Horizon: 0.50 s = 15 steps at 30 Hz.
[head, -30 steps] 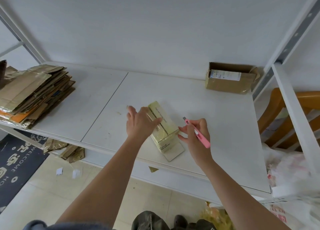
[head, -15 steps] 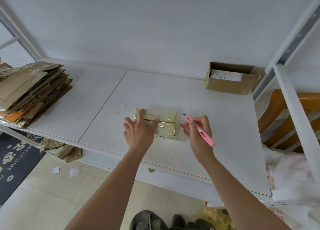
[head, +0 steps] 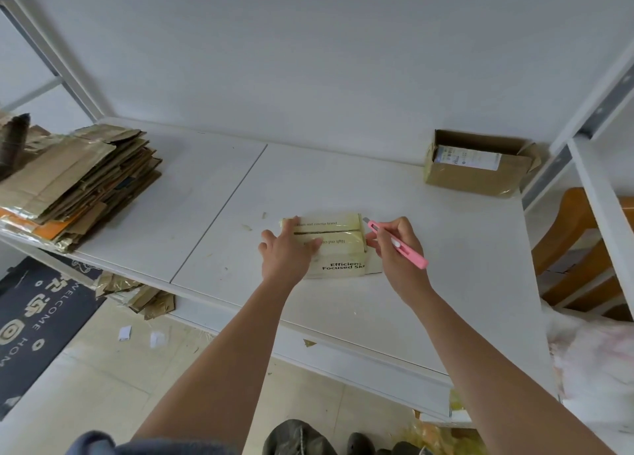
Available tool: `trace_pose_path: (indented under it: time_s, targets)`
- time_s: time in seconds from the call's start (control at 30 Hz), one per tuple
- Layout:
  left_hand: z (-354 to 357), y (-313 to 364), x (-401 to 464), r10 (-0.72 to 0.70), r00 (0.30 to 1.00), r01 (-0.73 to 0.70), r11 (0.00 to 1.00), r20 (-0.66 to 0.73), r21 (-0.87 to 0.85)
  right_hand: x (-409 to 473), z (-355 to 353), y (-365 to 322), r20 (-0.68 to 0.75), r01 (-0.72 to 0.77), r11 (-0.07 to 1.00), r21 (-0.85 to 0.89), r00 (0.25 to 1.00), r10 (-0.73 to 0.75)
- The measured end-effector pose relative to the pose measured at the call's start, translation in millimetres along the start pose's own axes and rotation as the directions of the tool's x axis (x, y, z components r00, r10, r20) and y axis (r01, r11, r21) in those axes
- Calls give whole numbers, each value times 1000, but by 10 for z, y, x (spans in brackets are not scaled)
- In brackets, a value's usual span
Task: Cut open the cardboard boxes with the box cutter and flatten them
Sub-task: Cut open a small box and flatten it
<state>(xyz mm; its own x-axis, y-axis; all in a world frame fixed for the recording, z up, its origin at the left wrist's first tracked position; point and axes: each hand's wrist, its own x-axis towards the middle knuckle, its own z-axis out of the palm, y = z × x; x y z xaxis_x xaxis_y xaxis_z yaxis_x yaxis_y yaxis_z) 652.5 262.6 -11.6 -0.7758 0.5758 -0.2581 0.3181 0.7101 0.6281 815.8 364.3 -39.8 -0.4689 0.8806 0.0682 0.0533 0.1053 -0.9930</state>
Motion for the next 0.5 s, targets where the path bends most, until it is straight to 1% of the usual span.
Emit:
trace_pose_path:
  time_s: [0.13, 0.37, 0.5]
  targets:
    - [-8, -7, 19, 5, 1000, -5, 1000, 12, -6, 77, -4, -1, 12, 5, 1000, -14, 1000, -5]
    - [-2, -4, 13, 6, 1000, -6, 1000, 7, 23, 165, 19, -64, 32, 9, 994, -108, 999, -5]
    - [6, -3, 22, 7, 1000, -7, 1000, 4, 15, 247, -12, -151, 78, 16, 983, -181, 997, -1]
